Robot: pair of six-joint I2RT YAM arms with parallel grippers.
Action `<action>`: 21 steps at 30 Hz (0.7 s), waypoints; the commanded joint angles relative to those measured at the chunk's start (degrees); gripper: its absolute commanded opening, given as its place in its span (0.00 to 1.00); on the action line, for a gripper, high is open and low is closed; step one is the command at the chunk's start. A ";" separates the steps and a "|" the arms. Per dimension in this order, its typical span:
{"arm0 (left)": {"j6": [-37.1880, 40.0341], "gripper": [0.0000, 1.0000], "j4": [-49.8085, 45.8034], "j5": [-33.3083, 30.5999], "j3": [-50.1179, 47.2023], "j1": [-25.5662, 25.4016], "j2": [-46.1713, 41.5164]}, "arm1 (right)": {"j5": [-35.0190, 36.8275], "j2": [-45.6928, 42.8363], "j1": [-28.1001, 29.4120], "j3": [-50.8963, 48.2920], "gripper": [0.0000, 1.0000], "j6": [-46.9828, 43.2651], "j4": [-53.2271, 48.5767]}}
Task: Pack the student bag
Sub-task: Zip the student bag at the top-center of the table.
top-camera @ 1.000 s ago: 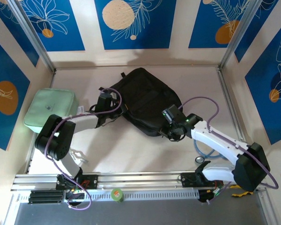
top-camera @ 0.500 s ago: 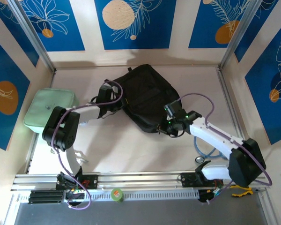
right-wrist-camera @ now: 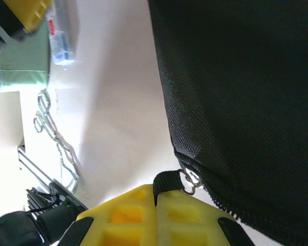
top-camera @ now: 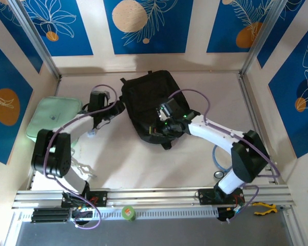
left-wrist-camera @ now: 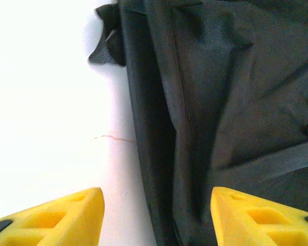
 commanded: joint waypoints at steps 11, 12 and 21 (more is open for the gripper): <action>-21.45 0.62 12.65 6.54 -13.38 -8.36 -7.33 | -5.38 7.05 2.38 6.62 0.00 -2.12 2.61; -21.99 0.63 13.30 6.50 -13.41 -8.83 -6.70 | -5.64 7.01 2.46 6.47 0.00 -2.10 2.61; -25.69 0.57 17.58 5.63 -12.89 -11.94 1.13 | -6.27 6.16 2.75 4.57 0.00 -1.11 2.32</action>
